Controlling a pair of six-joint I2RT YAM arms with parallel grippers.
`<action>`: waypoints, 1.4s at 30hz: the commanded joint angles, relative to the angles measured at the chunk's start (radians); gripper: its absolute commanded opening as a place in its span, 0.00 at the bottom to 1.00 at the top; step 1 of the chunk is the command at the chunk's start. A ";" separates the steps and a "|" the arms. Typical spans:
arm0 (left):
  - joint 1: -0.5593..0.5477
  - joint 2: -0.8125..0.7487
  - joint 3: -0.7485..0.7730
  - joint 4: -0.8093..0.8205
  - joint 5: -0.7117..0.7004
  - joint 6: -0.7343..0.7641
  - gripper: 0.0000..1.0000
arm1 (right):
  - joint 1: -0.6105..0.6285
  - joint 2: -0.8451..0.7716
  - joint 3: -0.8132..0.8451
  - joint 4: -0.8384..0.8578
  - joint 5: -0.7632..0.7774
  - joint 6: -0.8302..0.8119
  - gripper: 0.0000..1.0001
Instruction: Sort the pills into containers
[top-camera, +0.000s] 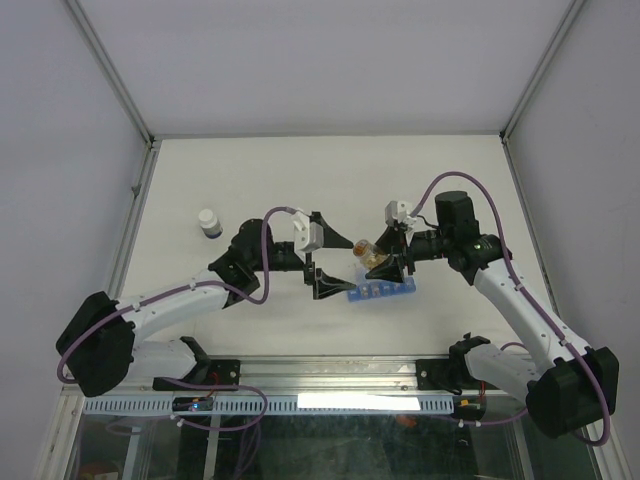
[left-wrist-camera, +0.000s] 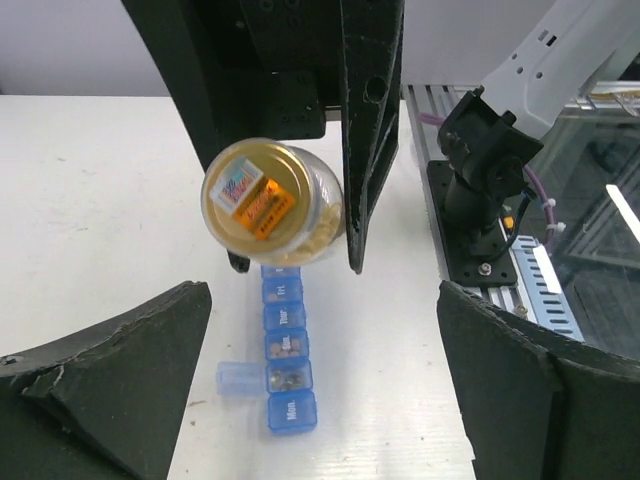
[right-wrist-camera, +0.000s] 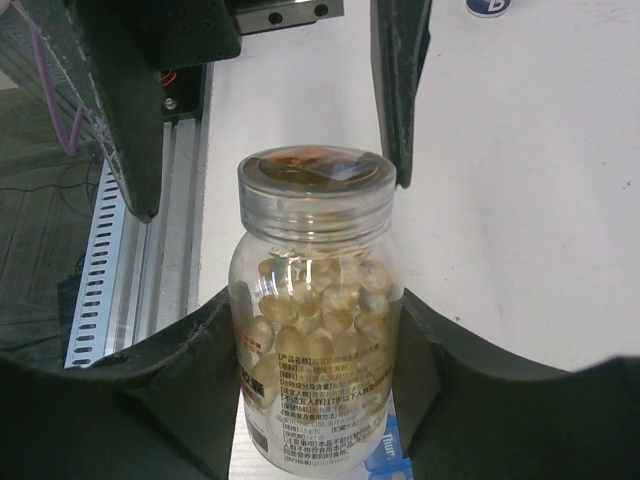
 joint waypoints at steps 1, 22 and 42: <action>0.000 -0.114 -0.113 0.289 -0.106 -0.163 0.99 | -0.003 -0.016 0.039 0.058 -0.031 0.006 0.00; -0.197 -0.204 0.086 -0.287 -0.885 -0.614 0.81 | -0.004 -0.007 0.039 0.055 -0.029 0.001 0.00; -0.245 -0.040 0.244 -0.341 -0.785 -0.554 0.65 | -0.006 -0.005 0.037 0.053 -0.027 0.000 0.00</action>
